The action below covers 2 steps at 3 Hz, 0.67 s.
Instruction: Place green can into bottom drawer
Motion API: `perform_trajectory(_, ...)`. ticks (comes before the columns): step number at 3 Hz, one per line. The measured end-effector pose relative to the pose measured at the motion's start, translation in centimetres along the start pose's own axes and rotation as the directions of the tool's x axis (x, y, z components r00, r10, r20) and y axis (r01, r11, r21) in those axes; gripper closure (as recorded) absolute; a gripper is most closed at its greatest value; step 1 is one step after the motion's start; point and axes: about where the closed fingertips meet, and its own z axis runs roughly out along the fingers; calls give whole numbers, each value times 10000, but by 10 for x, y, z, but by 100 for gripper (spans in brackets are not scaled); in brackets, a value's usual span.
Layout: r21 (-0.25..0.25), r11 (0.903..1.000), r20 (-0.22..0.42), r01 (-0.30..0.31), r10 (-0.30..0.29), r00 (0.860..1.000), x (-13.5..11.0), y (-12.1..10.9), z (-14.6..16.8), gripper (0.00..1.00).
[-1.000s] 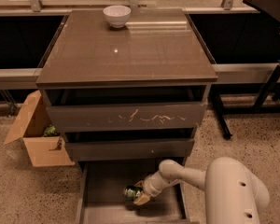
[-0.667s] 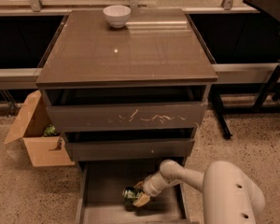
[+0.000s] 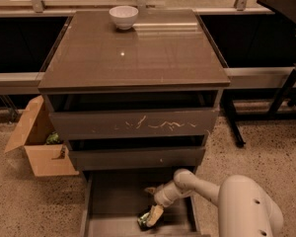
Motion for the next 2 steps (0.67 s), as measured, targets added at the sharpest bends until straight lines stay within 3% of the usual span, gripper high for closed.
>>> perform_trajectory(2,1200,9925,639,232,-310,9975,-5,15,-63,0)
